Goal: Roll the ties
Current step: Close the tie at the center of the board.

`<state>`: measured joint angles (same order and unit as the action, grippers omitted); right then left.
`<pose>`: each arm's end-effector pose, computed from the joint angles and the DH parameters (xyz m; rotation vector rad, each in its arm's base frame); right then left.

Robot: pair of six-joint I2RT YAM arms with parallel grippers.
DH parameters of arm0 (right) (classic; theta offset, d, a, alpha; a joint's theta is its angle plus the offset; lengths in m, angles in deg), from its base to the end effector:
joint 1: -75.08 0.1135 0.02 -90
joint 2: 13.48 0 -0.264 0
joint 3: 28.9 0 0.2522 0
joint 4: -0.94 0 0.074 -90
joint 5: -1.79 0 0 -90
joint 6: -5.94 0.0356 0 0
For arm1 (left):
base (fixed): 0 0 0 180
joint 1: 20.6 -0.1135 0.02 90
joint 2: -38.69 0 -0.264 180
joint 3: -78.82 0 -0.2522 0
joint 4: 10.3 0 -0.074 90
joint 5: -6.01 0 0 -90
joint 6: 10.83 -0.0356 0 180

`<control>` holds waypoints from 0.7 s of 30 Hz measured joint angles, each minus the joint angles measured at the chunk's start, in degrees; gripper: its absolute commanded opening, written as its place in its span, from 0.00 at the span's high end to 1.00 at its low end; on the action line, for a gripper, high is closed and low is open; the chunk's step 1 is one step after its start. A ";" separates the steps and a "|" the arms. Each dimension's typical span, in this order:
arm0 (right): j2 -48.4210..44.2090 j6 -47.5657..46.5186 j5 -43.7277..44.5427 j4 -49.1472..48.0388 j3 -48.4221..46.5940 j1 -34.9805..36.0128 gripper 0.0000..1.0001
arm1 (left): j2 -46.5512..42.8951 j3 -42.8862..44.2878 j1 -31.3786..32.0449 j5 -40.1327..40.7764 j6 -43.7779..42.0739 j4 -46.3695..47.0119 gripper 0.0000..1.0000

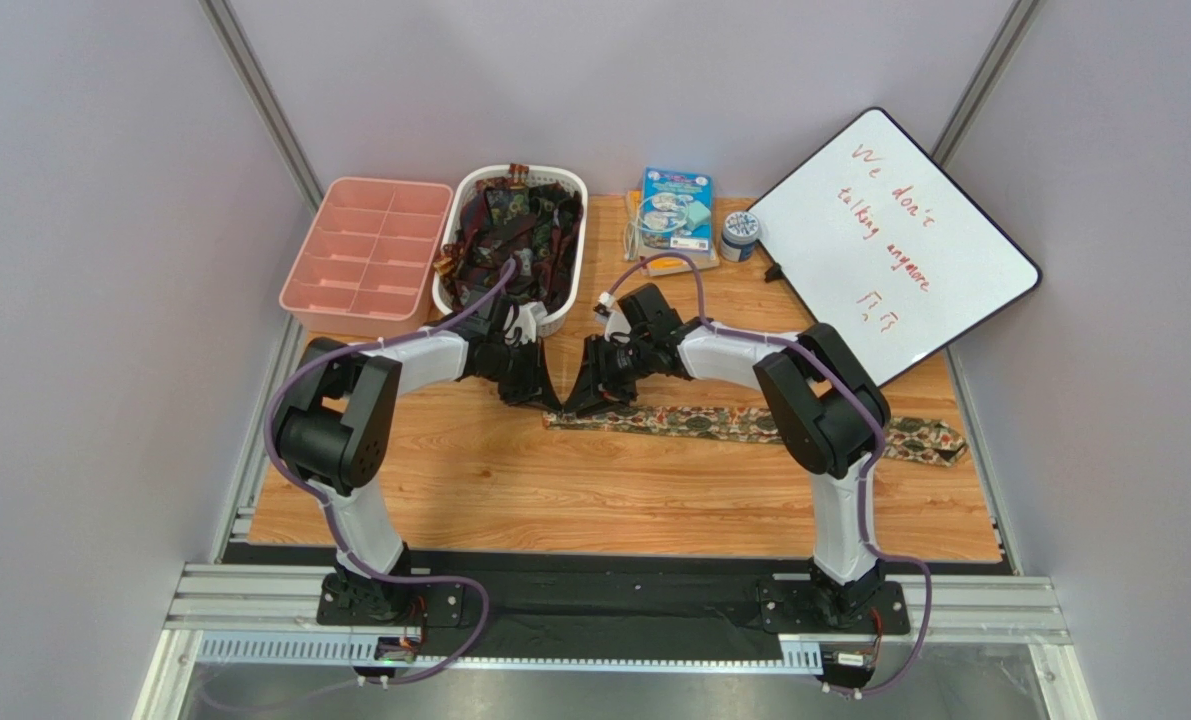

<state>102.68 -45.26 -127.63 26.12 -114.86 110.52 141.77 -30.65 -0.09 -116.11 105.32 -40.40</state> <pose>0.3226 0.2573 0.1401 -0.2281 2.7804 1.3135 0.3120 -0.1369 0.1424 0.0572 2.7629 -0.9943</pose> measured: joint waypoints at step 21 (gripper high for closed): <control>3.63 -1.05 2.01 4.33 -2.97 -0.07 0.95 | -0.48 0.26 0.22 0.31 -1.42 -1.70 0.75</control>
<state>106.31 -46.31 -125.62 30.45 -117.83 110.45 141.29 -30.39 0.13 -115.80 103.90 -42.10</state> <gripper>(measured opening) 0.097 0.170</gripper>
